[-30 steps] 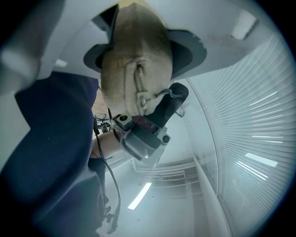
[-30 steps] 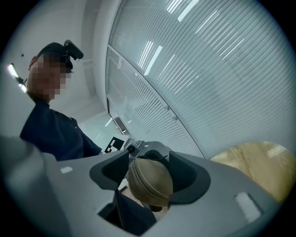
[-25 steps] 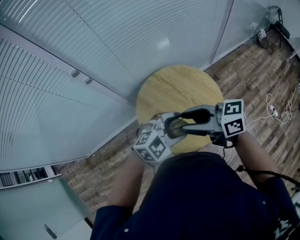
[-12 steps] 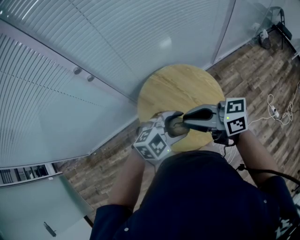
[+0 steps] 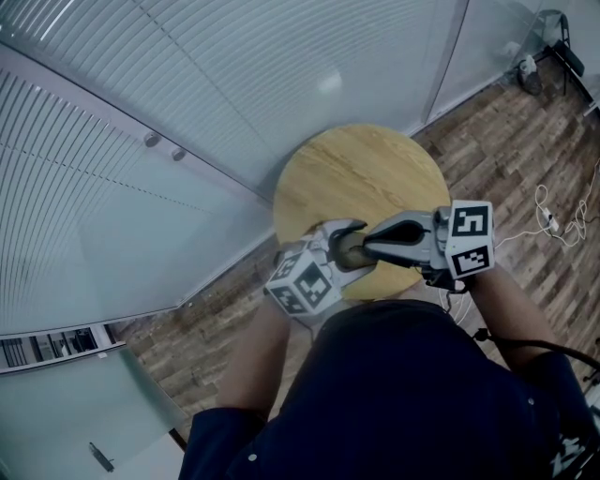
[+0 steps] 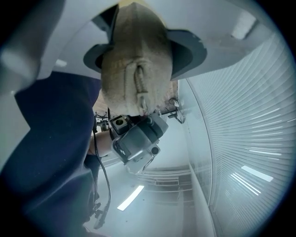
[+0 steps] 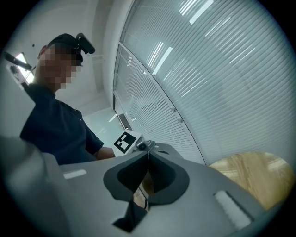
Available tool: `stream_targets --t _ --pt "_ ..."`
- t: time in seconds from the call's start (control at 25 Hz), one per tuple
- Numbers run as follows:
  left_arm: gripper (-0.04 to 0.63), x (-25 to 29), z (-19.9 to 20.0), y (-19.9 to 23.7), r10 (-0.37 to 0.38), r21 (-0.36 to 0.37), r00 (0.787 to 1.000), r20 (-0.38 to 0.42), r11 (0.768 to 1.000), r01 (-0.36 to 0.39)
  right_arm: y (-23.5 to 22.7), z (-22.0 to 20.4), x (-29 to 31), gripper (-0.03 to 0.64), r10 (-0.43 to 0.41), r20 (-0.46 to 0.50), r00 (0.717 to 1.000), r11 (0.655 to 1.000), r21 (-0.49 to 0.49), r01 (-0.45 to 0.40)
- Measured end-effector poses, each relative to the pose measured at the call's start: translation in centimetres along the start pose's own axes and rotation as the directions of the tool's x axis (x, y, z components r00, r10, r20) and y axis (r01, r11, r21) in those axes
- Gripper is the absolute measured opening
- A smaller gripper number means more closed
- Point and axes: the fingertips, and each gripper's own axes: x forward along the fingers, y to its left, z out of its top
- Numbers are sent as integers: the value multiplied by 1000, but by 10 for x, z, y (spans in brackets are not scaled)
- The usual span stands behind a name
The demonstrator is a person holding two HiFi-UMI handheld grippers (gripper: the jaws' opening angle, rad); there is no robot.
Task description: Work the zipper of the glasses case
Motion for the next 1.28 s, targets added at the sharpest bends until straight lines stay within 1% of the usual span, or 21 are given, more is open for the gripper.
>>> stream_targets --t 0.12,0.2,0.32,0.48,0.68,0.8,0.92,1.08,1.16,1.28 --pt "305 0 5 -1 -22 -34 999 28 999 23 -1 2 -2 15 -7 17 1000 1000 -9 7" --pt "305 -1 12 0 -38 -61 997 64 997 42 -1 4 -3 14 -10 30 1000 1000 -6 10" --pt "303 -3 17 3 -55 -127 990 128 989 71 -3 10 -3 14 -12 55 998 1000 -1 12" --pt "301 -6 19 1 -71 -185 984 166 977 102 0 14 -3 12 -1 82 997 1000 7 0" --pt "298 -3 31 4 -91 -224 971 223 964 142 -3 23 -12 12 27 129 991 999 37 -32" --pt "298 -2 40 4 -98 -243 959 267 956 165 -2 28 -19 12 46 165 985 997 56 -56" --pt "296 -11 46 8 -83 -289 944 319 940 180 -1 35 -24 12 57 214 975 994 75 -74" --pt "296 -26 42 15 -49 -345 920 388 918 195 -6 39 -34 12 36 254 966 996 74 -56" --pt "296 -30 42 16 -50 -349 906 421 913 212 -7 40 -36 12 29 258 966 996 73 -50" --pt "296 -33 50 18 -58 -347 890 452 908 235 -4 43 -38 12 37 273 961 996 72 -59"
